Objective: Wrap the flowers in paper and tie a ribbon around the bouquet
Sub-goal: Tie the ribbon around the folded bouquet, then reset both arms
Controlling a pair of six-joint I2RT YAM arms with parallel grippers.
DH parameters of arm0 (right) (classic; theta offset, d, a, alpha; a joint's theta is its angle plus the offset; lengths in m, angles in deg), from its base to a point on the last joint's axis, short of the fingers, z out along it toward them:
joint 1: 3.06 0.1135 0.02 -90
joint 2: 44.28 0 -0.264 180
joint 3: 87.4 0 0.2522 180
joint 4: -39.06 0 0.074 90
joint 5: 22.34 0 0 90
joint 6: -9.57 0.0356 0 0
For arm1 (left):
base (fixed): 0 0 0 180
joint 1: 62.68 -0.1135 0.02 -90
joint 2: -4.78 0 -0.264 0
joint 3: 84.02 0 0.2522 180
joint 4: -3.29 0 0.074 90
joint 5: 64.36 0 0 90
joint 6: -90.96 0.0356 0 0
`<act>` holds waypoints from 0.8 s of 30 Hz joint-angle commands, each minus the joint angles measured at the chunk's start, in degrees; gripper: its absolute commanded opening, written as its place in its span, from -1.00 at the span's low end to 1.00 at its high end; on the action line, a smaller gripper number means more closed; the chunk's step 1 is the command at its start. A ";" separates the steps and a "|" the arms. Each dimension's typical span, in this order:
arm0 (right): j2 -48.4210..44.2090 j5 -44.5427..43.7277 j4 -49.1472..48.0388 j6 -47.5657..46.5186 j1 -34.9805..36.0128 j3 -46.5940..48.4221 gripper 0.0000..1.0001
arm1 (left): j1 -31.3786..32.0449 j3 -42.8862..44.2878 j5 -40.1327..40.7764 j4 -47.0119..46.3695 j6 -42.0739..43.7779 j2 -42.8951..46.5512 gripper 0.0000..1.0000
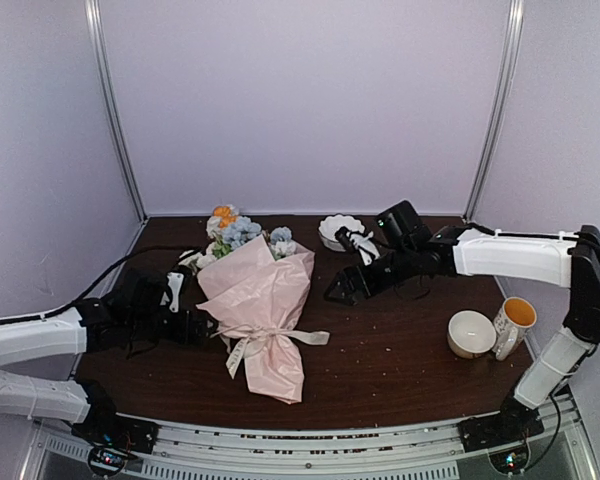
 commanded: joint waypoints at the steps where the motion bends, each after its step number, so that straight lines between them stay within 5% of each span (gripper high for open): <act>1: -6.76 -6.01 -5.89 3.67 -4.73 -2.59 1.00 | 0.20 2.04 0.34 4.58 3.02 4.16 0.96; 8: -18.31 -17.75 -14.39 11.02 -14.89 -10.64 1.00 | 0.28 5.02 -4.25 4.18 6.88 6.90 0.96; 13: -25.06 -22.43 -18.12 13.37 -24.30 -16.32 1.00 | -2.36 7.10 11.42 2.97 5.30 10.44 0.96; 18: -25.74 -20.53 -17.94 17.44 -33.42 -18.22 1.00 | -10.76 13.09 22.08 8.05 3.61 2.20 0.96; 24: -30.00 -36.80 -24.49 14.40 -37.28 -26.12 1.00 | -23.27 11.40 30.24 3.31 1.88 -4.10 0.96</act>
